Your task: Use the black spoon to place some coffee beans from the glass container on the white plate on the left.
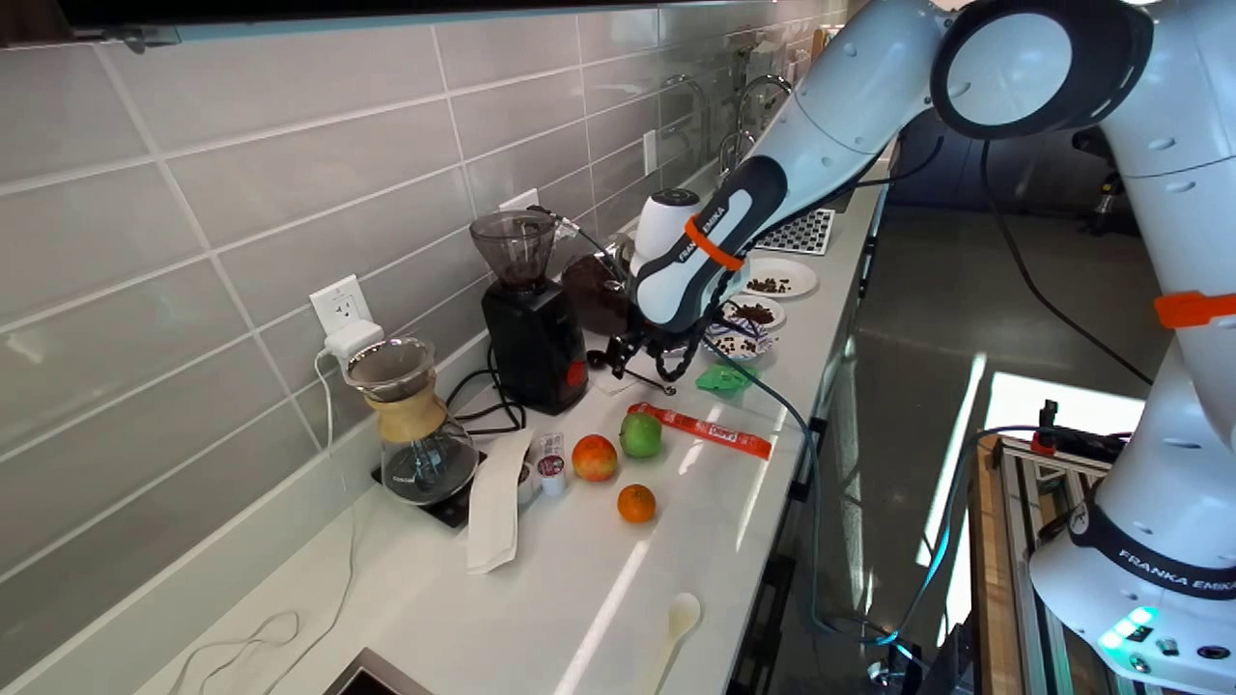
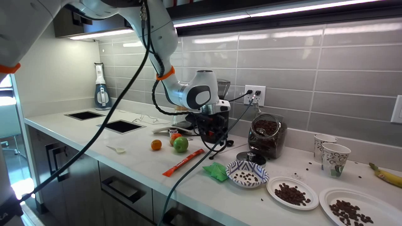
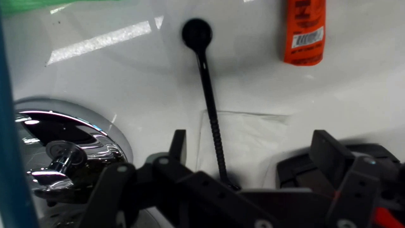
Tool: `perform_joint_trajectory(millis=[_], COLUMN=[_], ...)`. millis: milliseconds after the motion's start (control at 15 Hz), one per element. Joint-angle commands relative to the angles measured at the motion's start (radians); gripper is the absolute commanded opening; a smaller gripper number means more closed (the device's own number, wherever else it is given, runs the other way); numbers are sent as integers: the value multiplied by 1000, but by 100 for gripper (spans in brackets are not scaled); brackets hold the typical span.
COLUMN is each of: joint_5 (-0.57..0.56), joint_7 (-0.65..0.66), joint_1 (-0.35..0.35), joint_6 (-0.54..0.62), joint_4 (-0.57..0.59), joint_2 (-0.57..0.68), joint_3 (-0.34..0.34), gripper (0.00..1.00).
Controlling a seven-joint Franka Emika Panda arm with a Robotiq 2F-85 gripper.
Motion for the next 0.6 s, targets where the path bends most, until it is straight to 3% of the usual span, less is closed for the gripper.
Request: perform_joint_trajectory(millis=[0,533], joint_5=[-43,-75], joint_7=[40,85], joint_1=[43,82], joint_6=[13,4], joint_4=[50,145], joint_2=[59,147], joint_3=[-45,-85], gripper=[100,100])
